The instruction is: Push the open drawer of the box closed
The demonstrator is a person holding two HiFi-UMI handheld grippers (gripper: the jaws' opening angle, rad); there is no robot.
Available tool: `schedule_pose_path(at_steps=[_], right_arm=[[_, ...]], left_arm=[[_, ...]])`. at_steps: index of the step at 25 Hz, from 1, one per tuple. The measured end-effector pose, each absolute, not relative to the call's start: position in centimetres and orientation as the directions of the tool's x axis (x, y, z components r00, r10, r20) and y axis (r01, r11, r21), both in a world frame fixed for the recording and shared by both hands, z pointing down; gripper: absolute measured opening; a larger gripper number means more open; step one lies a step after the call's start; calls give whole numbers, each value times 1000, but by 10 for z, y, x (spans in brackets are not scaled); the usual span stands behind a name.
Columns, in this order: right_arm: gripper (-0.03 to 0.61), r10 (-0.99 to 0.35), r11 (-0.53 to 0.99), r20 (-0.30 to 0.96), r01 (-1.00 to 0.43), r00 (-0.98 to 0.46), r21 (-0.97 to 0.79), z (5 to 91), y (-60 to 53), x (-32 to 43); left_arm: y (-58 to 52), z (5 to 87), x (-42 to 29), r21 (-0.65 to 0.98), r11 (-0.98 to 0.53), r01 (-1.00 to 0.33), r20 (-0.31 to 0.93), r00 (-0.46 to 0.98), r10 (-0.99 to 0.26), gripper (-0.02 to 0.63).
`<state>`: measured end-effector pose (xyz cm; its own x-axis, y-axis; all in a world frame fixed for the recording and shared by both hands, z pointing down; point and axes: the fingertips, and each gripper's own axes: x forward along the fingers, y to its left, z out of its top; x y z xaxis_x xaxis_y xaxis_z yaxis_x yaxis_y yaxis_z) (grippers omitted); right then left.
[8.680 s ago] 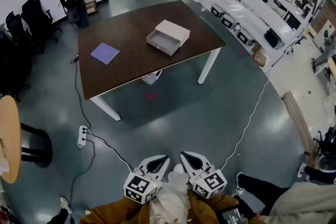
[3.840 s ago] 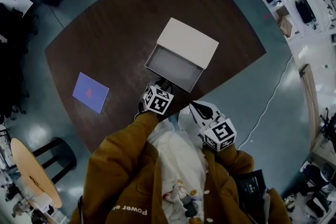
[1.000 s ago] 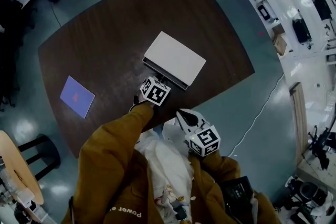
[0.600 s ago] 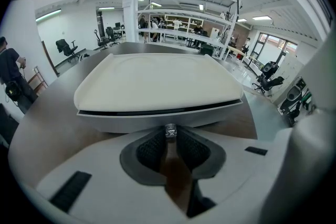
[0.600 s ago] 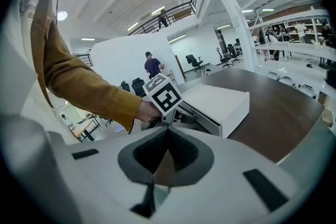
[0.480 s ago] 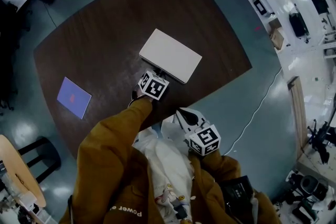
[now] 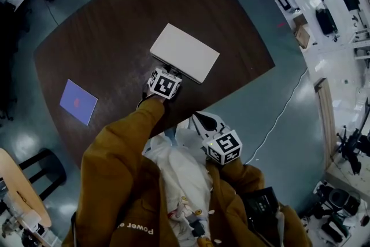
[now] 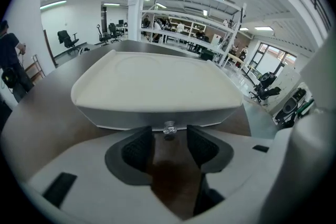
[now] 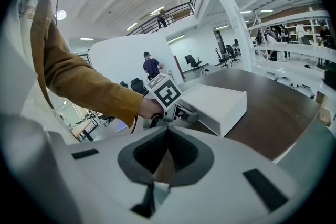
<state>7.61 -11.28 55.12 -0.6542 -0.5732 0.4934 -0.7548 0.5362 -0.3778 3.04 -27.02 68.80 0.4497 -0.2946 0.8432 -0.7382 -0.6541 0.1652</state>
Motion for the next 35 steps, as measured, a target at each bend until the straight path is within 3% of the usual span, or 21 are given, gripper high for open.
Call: schedule_pose_path(at_steps=[3,7,12,21,35], right_arm=[[0,-578,544,479,-749,-661,-378,550,-119,68],[1,-579,571,447,-731,-682,-374,543,-128,57],[1,-573,606,424,-711,-702,-358,532,-124,42],[1,-560,650,378,-674,-737,-350,516,-117,6],[0,-573,717,302,-644,-762,-268,466,-88,-27]], left_arm=[[-274,677,10,114,-655,-747,838,427,-341,199],[-251,668,-6,213,-574,-791,817,466,-339,207],[-210,628,-19,211,-575,-791,764,500,-407,203],[-149,517,-47,225,-577,-786,588,581,-563,6],[-72,477,-36,225,-656,-720,518,659,-545,6]])
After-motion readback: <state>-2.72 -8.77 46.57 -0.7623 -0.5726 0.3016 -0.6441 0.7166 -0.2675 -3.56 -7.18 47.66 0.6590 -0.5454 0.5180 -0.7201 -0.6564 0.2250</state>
